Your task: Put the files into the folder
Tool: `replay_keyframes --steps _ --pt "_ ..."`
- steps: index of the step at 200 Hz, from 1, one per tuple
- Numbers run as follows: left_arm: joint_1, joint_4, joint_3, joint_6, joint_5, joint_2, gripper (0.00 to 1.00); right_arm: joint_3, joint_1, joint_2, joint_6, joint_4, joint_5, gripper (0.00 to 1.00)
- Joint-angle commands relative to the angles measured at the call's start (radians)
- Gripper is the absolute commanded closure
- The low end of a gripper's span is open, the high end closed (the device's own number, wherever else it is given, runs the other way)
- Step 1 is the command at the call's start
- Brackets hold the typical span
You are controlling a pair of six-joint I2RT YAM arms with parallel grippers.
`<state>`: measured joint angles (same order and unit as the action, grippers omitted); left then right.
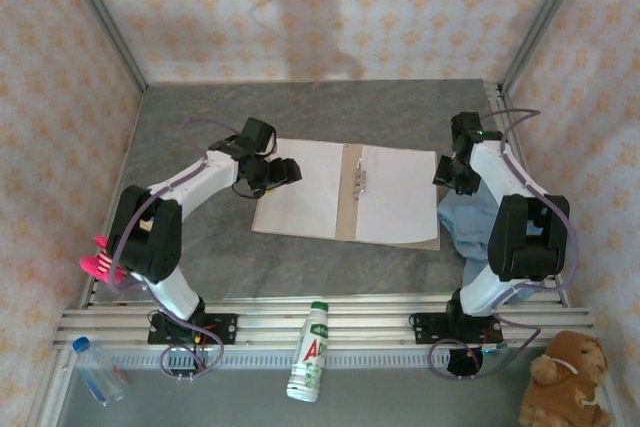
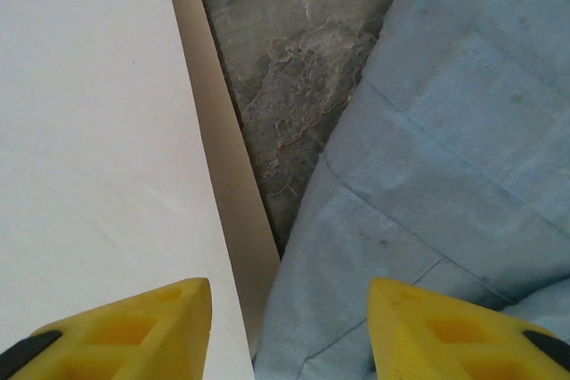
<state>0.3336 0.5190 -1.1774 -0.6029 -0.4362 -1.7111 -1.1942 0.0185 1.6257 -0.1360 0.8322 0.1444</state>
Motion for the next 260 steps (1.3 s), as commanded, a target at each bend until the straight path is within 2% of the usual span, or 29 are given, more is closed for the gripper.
replay_keyframes --steps 1,22,93,168,197,260 --pt "0.008 -0.048 -0.032 0.017 0.021 -0.051 0.28 0.014 -0.005 0.000 -0.045 -0.051 0.033 0.50" --pt "0.009 -0.054 -0.048 0.026 0.027 -0.102 0.32 0.008 -0.005 0.013 -0.048 -0.045 0.040 0.50" --pt "-0.004 -0.055 -0.003 0.024 0.086 -0.166 0.33 -0.015 -0.005 0.006 -0.042 -0.031 0.058 0.51" --pt "-0.098 -0.071 0.124 0.057 0.100 -0.126 0.33 -0.035 -0.005 -0.007 -0.036 -0.012 0.064 0.51" --pt "-0.106 -0.091 0.147 0.050 0.082 -0.122 0.33 -0.036 -0.005 -0.008 -0.038 -0.011 0.082 0.51" --pt "-0.109 -0.043 0.166 0.035 0.103 -0.041 0.33 -0.007 -0.005 -0.029 -0.058 -0.060 0.211 0.51"
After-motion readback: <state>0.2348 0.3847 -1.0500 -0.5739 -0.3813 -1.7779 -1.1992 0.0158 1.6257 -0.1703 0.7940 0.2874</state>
